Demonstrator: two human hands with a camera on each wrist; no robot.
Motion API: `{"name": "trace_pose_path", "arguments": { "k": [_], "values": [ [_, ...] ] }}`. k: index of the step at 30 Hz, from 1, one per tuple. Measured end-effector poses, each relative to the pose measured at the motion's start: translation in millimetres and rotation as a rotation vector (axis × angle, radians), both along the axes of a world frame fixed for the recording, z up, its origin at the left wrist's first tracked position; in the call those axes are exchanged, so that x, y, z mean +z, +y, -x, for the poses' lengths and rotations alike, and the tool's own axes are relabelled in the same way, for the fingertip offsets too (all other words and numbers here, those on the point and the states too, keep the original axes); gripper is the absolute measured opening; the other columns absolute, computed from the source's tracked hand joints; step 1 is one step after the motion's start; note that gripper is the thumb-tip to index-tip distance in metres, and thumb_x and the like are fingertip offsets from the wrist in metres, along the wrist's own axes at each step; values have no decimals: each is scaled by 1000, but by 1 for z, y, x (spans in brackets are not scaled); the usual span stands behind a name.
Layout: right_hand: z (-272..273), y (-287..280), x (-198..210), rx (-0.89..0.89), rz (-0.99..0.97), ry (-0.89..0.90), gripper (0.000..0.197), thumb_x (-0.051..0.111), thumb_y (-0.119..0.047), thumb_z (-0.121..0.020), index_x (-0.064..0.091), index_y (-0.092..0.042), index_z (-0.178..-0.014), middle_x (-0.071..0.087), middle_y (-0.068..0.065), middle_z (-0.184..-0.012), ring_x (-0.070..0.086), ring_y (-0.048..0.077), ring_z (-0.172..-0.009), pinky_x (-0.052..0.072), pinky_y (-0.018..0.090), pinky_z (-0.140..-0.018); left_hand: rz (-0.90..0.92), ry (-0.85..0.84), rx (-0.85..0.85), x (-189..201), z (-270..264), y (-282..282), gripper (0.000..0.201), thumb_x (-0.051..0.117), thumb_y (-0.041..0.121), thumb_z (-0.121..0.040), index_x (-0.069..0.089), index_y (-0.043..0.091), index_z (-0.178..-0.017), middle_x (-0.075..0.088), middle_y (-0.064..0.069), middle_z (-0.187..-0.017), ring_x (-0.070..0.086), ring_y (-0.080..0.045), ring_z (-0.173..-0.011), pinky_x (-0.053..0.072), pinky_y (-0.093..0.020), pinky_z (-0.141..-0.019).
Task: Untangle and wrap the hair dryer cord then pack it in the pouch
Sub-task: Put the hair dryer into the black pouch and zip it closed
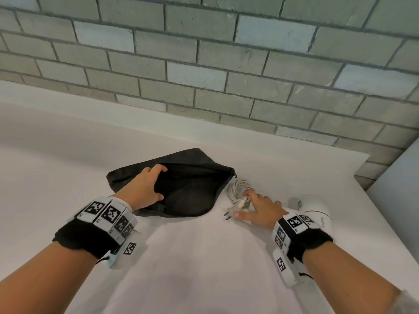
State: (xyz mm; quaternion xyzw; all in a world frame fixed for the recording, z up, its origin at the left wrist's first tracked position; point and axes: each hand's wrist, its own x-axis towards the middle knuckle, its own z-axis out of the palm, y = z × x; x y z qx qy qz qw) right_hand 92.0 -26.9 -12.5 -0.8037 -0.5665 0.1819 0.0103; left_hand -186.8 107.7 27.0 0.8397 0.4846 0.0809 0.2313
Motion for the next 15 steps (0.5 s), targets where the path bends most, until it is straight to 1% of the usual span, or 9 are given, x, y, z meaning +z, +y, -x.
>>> {"name": "trace_pose_path", "arguments": {
  "k": [1, 2, 3, 5, 6, 7, 8, 11, 15],
  "values": [
    [-2, -1, 3, 27, 36, 0, 74, 59, -57, -75, 22, -31, -133, 43, 6, -136, 41, 28, -122, 29, 49, -101, -2, -2, -3, 0, -1, 0, 70, 68, 14, -78, 29, 25, -135, 44, -10, -128, 45, -17, -93, 42, -31, -89],
    [-4, -1, 5, 54, 74, -7, 77, 63, -47, -75, 18, -30, -135, 41, 7, -137, 40, 29, -122, 29, 48, -101, -2, -3, -6, 0, -1, 0, 70, 68, 14, -78, 28, 25, -135, 44, -10, -128, 45, -17, -93, 42, -31, -89],
    [-6, -2, 6, 75, 98, -17, 77, 64, -34, -77, 15, -29, -137, 40, 8, -137, 40, 30, -122, 30, 47, -101, -2, -5, -10, 1, -1, 0, 70, 67, 15, -78, 28, 25, -135, 44, -10, -128, 45, -17, -93, 42, -31, -89],
    [-7, -1, 7, 94, 98, -46, 73, 53, -8, -81, 12, -26, -139, 40, 11, -137, 40, 30, -121, 30, 45, -101, -2, -8, -12, 1, -1, 0, 70, 67, 15, -79, 28, 25, -136, 43, -10, -128, 45, -16, -93, 41, -30, -89],
    [-8, -1, 6, 93, 89, -66, 73, 46, 2, -81, 12, -25, -140, 40, 12, -137, 40, 30, -121, 30, 44, -100, 0, -7, -15, 1, -1, 0, 70, 67, 15, -79, 28, 25, -136, 43, -10, -128, 45, -16, -92, 41, -29, -88],
    [-8, 0, 5, 92, 80, -92, 75, 42, 8, -80, 12, -24, -140, 39, 12, -137, 40, 31, -121, 31, 43, -100, 0, -7, -15, 1, 0, 0, 70, 68, 15, -78, 28, 25, -136, 43, -10, -128, 45, -15, -92, 41, -28, -87],
    [-8, 2, 5, 94, 74, -118, 75, 40, 11, -79, 13, -23, -141, 39, 13, -137, 40, 31, -121, 32, 43, -100, -1, -6, -16, 1, 0, 0, 71, 68, 15, -78, 28, 25, -136, 43, -10, -129, 45, -15, -92, 40, -27, -86],
    [-9, 3, 2, 109, 79, -175, 73, 41, 11, -80, 14, -20, -140, 39, 13, -136, 41, 31, -121, 33, 42, -99, -11, -5, -17, 1, 2, 1, 72, 68, 13, -77, 28, 25, -135, 43, -9, -129, 45, -15, -93, 41, -27, -86],
    [-6, -3, -6, 114, 28, -268, 72, 40, 10, -78, 17, -23, -138, 43, 9, -134, 44, 30, -118, 32, 48, -100, -29, -12, -40, 0, 5, 3, 70, 68, 9, -76, 32, 27, -133, 42, -7, -128, 46, -15, -93, 39, -25, -81]
  ]
}}
